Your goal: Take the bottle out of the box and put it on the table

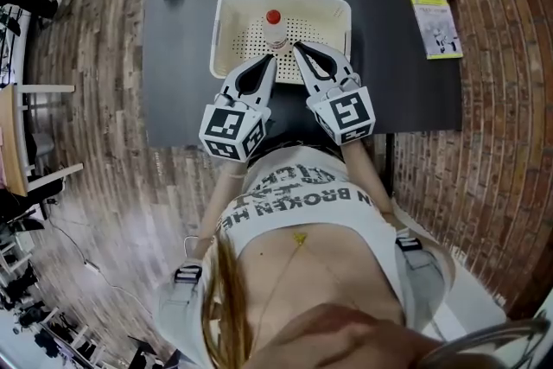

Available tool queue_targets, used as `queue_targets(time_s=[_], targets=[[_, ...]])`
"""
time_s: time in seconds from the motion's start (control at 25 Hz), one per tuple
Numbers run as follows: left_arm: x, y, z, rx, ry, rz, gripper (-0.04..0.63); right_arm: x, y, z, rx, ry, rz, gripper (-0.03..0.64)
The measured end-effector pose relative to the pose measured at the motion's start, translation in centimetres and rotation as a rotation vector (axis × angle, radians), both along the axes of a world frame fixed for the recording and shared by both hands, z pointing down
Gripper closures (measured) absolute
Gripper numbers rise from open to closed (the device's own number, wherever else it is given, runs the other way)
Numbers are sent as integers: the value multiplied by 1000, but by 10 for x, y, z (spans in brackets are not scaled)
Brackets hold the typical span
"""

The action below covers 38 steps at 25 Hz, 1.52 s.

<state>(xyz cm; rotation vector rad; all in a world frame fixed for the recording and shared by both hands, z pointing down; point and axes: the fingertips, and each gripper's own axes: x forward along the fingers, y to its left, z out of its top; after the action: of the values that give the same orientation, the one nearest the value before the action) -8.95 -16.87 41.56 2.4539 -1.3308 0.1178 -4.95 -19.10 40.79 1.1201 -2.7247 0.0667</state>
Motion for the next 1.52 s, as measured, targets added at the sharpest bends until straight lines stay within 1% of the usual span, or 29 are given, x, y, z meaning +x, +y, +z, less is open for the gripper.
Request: queue_targets(time_s=[0.36,0.52,0.68,0.76,0.92,1.12,1.36,1.44,1.52], targets=[[-10,1,4,-13,3,9,592,-16,-11,8,-13,11,-9,607],[-17,2,7,-25,-3,-5,592,-21,-20,16,-27,22,-9,606],[-21,2,14,-51,-18,-17,592,-24,-33,27,-37,48,-17,606],[-25,3,17,-61,-24,-25,592,-27,-40,34,-37,77,-18,607],[-38,7,21,-80,-27,-44,592,-39,-48,48,-58,115,-25,606],[-49,9,27,-110,-38,-56,592,-47,-57,62,-88,125,-19,607],[-55,7,34,-131,-34,-57,592,-49,-64,73,-114,121,-7,606],[-57,7,35,-136,-32,-59,592,-49,-64,72,-115,115,-4,606],[-59,6,36,-139,-30,-60,592,-50,-65,67,-95,97,-1,606]])
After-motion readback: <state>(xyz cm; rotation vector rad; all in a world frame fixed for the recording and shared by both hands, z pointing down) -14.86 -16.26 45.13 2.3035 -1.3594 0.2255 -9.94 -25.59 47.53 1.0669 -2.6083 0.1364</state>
